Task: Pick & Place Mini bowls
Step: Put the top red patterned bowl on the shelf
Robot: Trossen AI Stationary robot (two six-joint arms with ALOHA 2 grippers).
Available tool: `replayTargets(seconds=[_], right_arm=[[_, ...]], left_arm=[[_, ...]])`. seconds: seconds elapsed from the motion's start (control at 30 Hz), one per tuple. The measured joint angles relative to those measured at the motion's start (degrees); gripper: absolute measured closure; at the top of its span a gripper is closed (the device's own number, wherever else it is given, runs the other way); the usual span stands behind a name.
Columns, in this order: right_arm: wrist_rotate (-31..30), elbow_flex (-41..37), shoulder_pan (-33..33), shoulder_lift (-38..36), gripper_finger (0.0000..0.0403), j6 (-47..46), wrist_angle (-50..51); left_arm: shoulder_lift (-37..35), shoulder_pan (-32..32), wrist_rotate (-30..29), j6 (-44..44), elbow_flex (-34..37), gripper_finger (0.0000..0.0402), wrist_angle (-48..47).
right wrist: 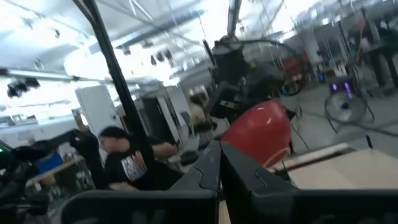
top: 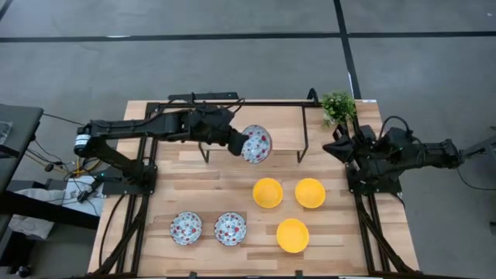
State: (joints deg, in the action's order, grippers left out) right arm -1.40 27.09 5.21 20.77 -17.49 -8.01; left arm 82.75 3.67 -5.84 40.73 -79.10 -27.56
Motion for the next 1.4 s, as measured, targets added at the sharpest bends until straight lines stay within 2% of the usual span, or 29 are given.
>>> replayTargets(seconds=[0.17, 0.47, 0.63, 0.9, 1.17, 1.4], right_arm=[[-0.03, 10.21, 0.00, 8.22, 0.0403, 2.67, 8.73], [-1.30, 29.96, 0.00, 24.97, 0.0396, 9.00, 23.32], [-7.69, 39.27, 0.00, 34.90, 0.0354, 9.17, 32.48], [-18.38, 50.21, -0.07, 46.48, 0.0294, 14.55, 35.96], [-26.18, 57.57, -0.12, 54.51, 0.0296, 14.56, 36.01], [-36.69, 60.89, -0.11, 60.17, 0.0303, 15.30, 38.42]], left_arm=[[0.74, 0.58, -0.75, -0.55, -0.77, 0.0392, 0.03], [0.74, 0.58, -14.16, -5.03, -0.77, 0.0392, 0.21], [0.74, 0.60, -21.18, -9.33, -0.77, 0.0392, 2.28], [0.69, 0.56, -24.83, -14.99, -0.77, 0.0392, 6.82], [0.65, 0.58, -30.39, -19.50, -0.77, 0.0392, 8.76], [0.65, 0.55, -32.18, -22.54, -0.77, 0.0392, 10.94]])
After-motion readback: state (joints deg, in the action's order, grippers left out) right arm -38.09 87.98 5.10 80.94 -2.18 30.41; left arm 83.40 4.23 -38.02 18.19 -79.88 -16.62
